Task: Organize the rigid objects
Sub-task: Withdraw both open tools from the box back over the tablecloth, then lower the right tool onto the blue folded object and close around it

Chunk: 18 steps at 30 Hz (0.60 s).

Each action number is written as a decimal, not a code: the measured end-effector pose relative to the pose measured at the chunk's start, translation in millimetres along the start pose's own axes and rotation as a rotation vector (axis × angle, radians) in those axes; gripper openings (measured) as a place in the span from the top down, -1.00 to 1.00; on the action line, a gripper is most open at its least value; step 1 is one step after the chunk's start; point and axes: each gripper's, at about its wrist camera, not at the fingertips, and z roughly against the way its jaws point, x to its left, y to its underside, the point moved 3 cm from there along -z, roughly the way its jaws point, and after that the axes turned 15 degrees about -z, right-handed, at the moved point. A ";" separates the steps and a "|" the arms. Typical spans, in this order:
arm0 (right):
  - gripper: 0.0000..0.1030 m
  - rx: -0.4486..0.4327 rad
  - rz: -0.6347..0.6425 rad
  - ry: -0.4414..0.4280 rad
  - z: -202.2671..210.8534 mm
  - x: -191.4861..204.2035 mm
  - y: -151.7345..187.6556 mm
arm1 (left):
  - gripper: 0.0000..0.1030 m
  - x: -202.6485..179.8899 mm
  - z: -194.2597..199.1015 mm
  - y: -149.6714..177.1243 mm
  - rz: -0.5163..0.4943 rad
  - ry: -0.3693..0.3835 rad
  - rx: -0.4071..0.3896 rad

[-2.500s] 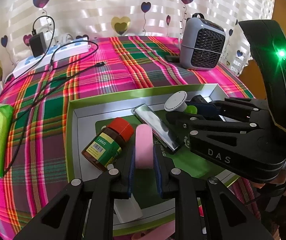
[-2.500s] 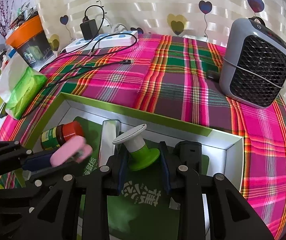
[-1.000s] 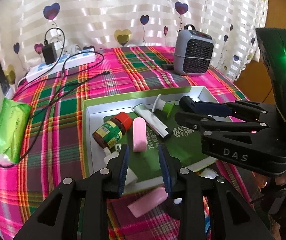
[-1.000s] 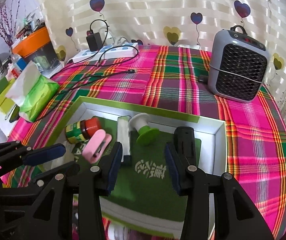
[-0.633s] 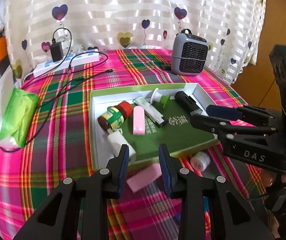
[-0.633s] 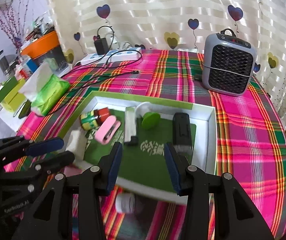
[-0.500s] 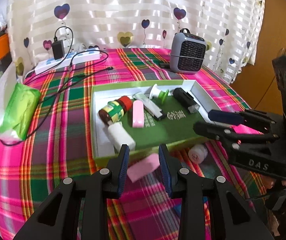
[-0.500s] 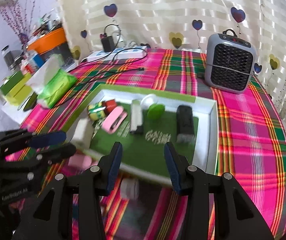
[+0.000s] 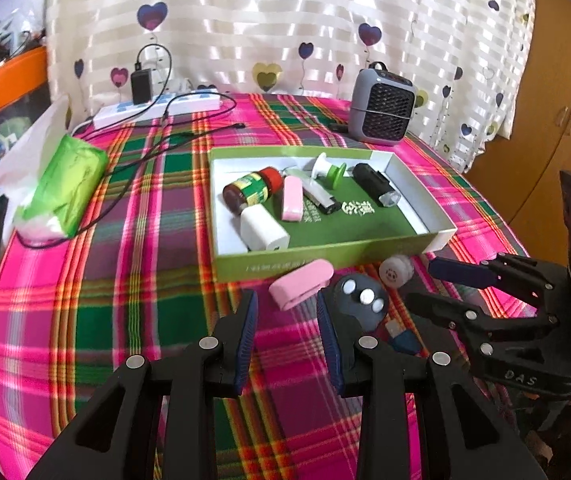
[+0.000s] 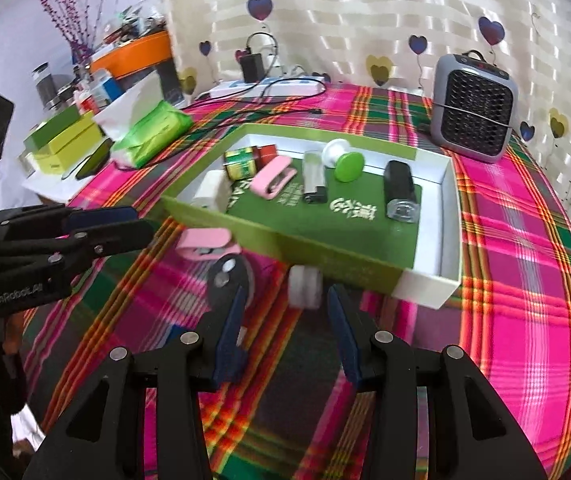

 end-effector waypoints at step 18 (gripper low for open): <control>0.13 0.005 0.105 -0.048 -1.9 39.5 28.7 | 0.43 2.8 1.6 32.3 0.032 0.001 0.030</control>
